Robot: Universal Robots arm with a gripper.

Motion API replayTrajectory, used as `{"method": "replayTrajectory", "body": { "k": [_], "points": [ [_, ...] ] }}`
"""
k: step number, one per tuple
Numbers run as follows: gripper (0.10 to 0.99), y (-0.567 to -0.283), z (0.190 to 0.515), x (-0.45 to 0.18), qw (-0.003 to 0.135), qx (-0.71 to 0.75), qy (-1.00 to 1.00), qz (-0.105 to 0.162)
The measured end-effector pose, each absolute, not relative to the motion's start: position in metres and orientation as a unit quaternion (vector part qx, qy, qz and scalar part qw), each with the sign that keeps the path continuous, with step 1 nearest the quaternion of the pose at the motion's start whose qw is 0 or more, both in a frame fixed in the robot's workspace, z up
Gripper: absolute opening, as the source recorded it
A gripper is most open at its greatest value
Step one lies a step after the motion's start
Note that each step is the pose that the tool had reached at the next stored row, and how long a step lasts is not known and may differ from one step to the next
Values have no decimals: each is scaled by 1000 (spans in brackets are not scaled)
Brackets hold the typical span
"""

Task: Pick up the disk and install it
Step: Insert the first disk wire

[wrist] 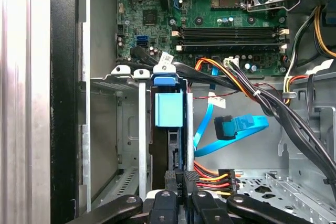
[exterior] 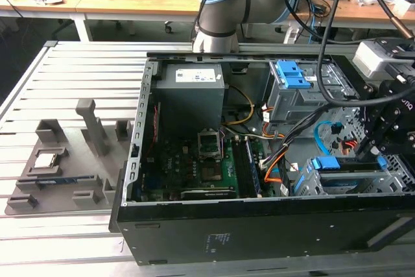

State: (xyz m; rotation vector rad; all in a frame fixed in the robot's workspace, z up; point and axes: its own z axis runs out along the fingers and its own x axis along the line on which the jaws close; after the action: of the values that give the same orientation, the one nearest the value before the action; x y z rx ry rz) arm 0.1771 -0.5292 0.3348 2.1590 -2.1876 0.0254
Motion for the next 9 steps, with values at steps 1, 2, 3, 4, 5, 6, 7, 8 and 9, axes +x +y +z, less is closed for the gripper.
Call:
{"method": "replayTrajectory", "body": {
  "k": [1, 2, 3, 4, 5, 6, 7, 8, 9],
  "points": [
    [169, -529, 335, 177, 34, 702, -711, 8],
    [169, -529, 335, 177, 34, 702, -711, 8],
    [169, -529, 334, 177, 34, 702, -711, 8],
    [180, -529, 334, 177, 34, 702, -711, 8],
    [180, -529, 334, 177, 34, 702, -711, 8],
    [243, -529, 336, 177, 34, 702, -711, 8],
    [243, -529, 341, 177, 34, 702, -711, 8],
    [243, -529, 345, 177, 34, 702, -711, 8],
    [243, -529, 352, 177, 34, 702, -711, 9]
  ]
}}
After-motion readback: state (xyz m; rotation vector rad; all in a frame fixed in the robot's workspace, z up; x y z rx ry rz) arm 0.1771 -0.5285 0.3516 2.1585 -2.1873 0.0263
